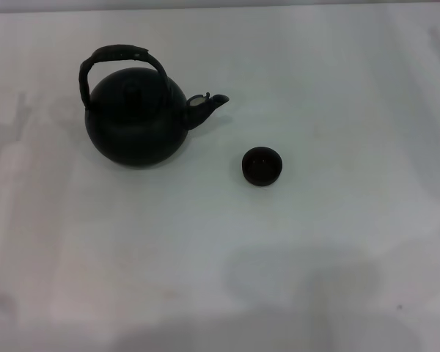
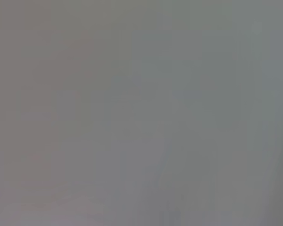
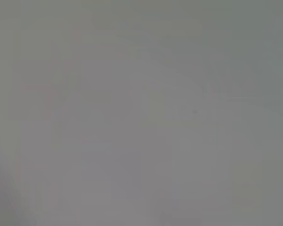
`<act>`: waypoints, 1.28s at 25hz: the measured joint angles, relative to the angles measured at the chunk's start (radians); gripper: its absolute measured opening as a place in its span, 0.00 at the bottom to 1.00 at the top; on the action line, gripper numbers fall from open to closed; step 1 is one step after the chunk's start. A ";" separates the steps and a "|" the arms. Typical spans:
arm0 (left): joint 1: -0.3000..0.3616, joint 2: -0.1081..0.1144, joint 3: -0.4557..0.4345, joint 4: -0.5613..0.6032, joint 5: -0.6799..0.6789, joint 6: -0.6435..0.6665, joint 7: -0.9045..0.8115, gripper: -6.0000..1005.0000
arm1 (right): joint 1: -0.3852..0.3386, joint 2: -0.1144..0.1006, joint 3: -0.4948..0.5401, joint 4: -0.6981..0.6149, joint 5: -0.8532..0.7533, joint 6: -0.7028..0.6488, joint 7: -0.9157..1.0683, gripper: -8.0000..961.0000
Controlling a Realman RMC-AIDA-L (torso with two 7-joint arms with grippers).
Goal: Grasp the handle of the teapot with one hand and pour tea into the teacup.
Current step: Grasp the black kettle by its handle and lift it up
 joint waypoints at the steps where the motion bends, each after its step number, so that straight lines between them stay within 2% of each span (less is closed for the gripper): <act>1: 0.003 -0.001 0.000 0.002 0.005 0.009 0.000 0.89 | 0.004 0.003 0.001 0.037 0.044 -0.004 -0.165 0.87; 2: 0.007 -0.001 0.000 0.004 0.013 0.016 0.000 0.89 | 0.012 0.007 0.002 0.087 0.102 -0.010 -0.332 0.87; 5: 0.027 -0.001 0.000 0.002 0.050 0.051 -0.002 0.89 | 0.039 0.008 0.003 0.207 0.269 -0.032 -0.673 0.87; 7: 0.050 -0.001 0.000 -0.002 0.072 0.079 -0.003 0.89 | 0.047 0.007 0.004 0.238 0.325 -0.048 -0.824 0.87; 9: 0.081 0.000 0.000 -0.003 0.084 0.109 -0.005 0.89 | 0.046 0.004 0.004 0.233 0.337 -0.067 -0.889 0.87; 15: 0.175 -0.002 0.000 0.004 0.100 0.162 -0.043 0.89 | 0.040 0.000 0.013 0.195 0.355 -0.106 -0.797 0.86; 19: 0.188 -0.007 0.000 0.030 0.181 0.159 -0.055 0.89 | 0.053 -0.001 0.047 0.194 0.356 -0.151 -0.758 0.86; 21: 0.172 -0.007 0.000 0.043 0.235 0.146 -0.052 0.89 | 0.063 -0.001 0.058 0.194 0.356 -0.180 -0.744 0.86; 25: 0.097 -0.007 0.000 0.055 0.350 0.091 -0.050 0.89 | 0.077 -0.001 0.059 0.186 0.357 -0.200 -0.723 0.86; 26: 0.097 -0.007 0.000 0.055 0.350 0.091 -0.050 0.89 | 0.080 -0.001 0.059 0.184 0.357 -0.201 -0.719 0.86; 28: 0.046 -0.008 0.000 0.057 0.393 0.045 -0.050 0.89 | 0.084 -0.001 0.059 0.184 0.357 -0.203 -0.711 0.86; 32: 0.013 -0.007 0.000 0.058 0.425 0.025 -0.050 0.89 | 0.083 -0.001 0.062 0.182 0.357 -0.204 -0.697 0.86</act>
